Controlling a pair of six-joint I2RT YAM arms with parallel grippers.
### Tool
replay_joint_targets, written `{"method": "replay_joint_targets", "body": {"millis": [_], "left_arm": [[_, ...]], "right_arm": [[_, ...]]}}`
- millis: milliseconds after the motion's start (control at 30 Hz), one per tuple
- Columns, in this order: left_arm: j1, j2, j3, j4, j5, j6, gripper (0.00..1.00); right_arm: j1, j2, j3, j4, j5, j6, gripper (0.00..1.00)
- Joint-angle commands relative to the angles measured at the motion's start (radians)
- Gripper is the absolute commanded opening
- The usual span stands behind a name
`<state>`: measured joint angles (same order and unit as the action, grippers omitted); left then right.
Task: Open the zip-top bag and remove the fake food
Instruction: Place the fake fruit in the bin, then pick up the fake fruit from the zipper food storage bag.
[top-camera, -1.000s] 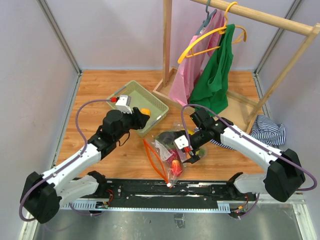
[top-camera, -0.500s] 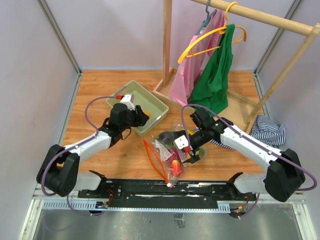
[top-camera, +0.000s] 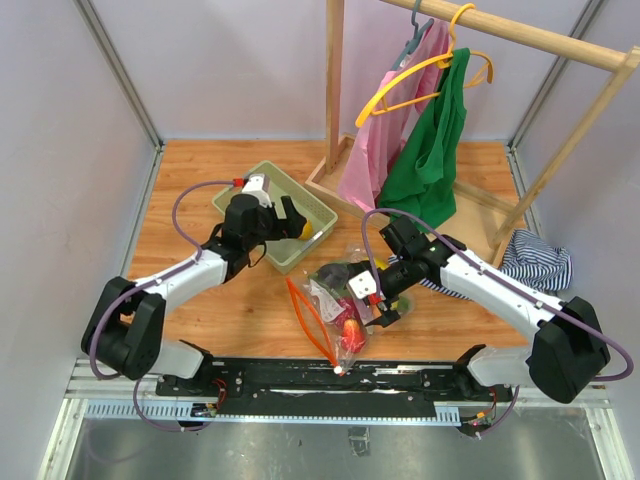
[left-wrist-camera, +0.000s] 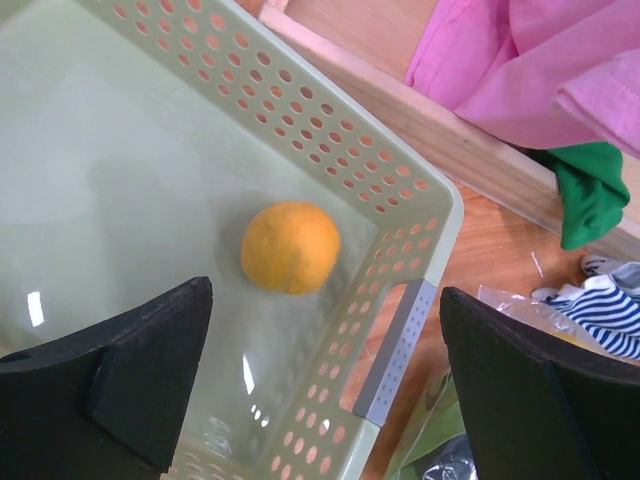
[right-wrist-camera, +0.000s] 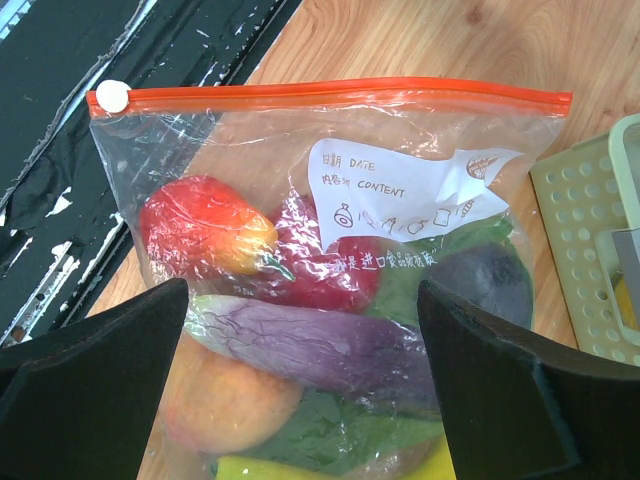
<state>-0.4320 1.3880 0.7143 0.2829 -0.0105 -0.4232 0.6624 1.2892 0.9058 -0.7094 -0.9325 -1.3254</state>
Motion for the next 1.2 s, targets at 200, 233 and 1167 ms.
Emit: {"method": "replay_joint_targets", "body": {"millis": [200,233,1167], "left_arm": [[0.009,-0.207,-0.124,0.070,0.157,-0.001,1.00],[0.009,-0.234,-0.145,0.079,0.191,-0.010,0.99],[-0.154,-0.868,-0.493,-0.193,0.483,-0.382,0.49]], "right_arm": [[-0.009,0.003,0.021,-0.027,-0.020,-0.026,0.99],[-0.009,0.002,0.021,-0.027,-0.028,-0.027,0.99],[0.148,-0.021,-0.051,-0.102,-0.022,-0.294,0.91]]}}
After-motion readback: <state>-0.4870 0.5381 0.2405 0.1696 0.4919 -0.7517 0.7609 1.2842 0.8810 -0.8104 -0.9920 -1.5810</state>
